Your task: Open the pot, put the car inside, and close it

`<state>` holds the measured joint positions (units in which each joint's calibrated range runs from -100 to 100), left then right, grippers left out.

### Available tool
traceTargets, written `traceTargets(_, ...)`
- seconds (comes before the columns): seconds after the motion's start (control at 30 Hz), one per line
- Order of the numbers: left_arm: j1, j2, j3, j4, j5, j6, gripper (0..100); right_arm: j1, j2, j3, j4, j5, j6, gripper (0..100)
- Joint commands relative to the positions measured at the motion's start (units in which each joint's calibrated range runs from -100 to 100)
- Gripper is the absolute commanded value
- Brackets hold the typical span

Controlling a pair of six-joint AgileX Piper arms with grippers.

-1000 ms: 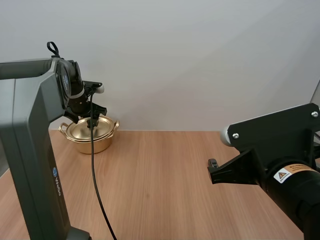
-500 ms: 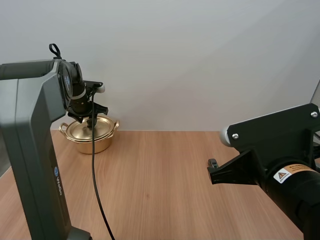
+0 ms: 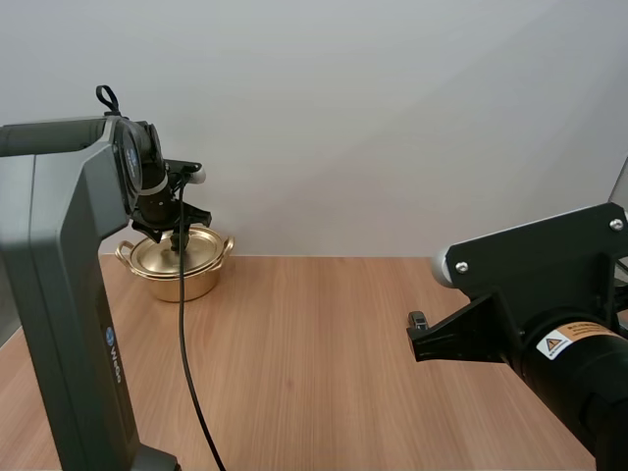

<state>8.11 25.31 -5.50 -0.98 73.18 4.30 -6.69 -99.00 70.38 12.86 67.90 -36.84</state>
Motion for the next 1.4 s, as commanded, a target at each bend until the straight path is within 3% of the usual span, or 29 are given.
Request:
traceTargets(0.0, 0.02, 0.0, 0.0, 0.0, -0.7, -0.5, 67, 0.0, 0.0, 0.0, 0.1, 0.0, -0.1, 0)
traceTargets(0.1, 0.02, 0.0, 0.0, 0.0, -1.5, -0.5, 39, 0.0, 0.0, 0.0, 0.1, 0.0, -0.1, 0)
traceTargets(0.17, 0.02, 0.0, 0.0, 0.0, -1.7, -0.5, 9, 0.0, 0.0, 0.0, 0.1, 0.0, -0.1, 0)
traceTargets(0.2, 0.02, 0.0, 0.0, -0.2, -1.9, -0.5, 0, 0.0, 0.0, 0.0, 0.1, 0.0, -0.1, 0)
traceTargets(0.6, 0.02, -3.6, 0.0, -2.2, -0.9, 0.3, 0, 0.1, 0.0, 0.5, 0.1, -0.8, -0.1, 0)
traceTargets(0.93, 0.09, -22.7, 0.0, -10.5, 3.4, 4.4, 0, 0.1, 3.9, 0.8, 0.1, -6.7, 0.3, 0)
traceTargets(1.1, 0.6, -35.7, 0.0, -17.2, 4.8, 4.5, 0, -0.3, 12.3, 0.8, 0.1, -17.7, -0.3, 0)
traceTargets(1.27, 1.93, -46.3, 0.0, -24.0, 5.0, 6.5, 0, -0.6, 28.6, -2.2, 0.1, -18.1, -1.5, 0)
traceTargets(1.37, 2.29, -51.2, 0.0, -25.4, 7.1, 7.1, 0, -0.6, 39.0, -5.9, 1.1, -17.9, -1.2, 27)
